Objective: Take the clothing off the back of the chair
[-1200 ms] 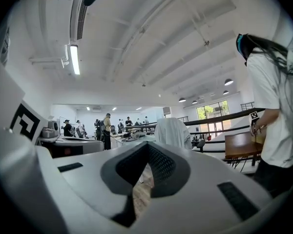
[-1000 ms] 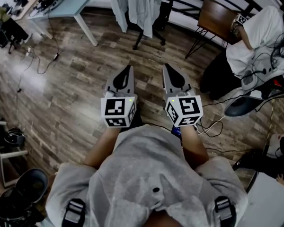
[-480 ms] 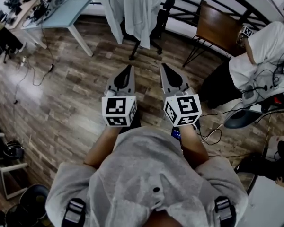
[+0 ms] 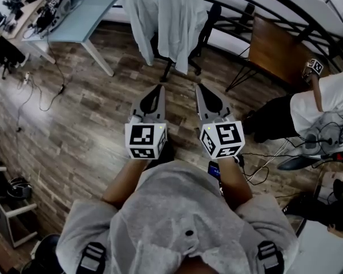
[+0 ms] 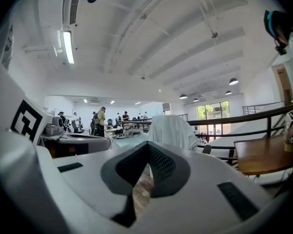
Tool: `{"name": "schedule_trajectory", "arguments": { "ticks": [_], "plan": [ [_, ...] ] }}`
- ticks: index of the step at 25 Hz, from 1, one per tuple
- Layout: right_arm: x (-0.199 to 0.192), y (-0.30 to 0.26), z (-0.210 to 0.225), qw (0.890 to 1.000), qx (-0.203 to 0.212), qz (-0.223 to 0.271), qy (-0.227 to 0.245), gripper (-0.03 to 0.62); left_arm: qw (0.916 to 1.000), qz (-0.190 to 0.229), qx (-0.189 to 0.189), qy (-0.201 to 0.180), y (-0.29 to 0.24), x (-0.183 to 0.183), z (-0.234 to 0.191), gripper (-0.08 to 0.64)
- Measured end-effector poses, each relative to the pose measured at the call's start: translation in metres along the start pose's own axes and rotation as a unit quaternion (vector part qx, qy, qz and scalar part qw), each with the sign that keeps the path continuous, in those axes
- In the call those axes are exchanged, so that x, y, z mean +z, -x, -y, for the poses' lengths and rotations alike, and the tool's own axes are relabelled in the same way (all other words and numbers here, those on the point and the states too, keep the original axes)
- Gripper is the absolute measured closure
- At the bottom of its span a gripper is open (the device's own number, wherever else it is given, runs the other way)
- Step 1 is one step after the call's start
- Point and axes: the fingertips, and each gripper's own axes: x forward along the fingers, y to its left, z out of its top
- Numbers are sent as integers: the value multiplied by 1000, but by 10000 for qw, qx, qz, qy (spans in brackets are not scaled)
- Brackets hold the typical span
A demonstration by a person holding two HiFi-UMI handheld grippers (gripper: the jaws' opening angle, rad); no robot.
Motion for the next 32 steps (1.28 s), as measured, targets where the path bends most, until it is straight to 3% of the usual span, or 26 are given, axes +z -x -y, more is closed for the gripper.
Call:
{"name": "schedule_trajectory", "arguments": {
  "ticks": [13, 21, 32],
  "plan": [
    [6, -122, 2, 9996, -47, -293, 8, 583, 9999, -78, -38, 96, -80, 8, -102, 557],
    [10, -188, 19, 9995, -105, -311, -3, 583, 9998, -28, -146, 122, -131, 21, -140, 557],
    [22, -237, 31, 9990, -316, -304, 44, 583, 9995, -39, -257, 185, -169, 29, -181, 557]
  ]
}}
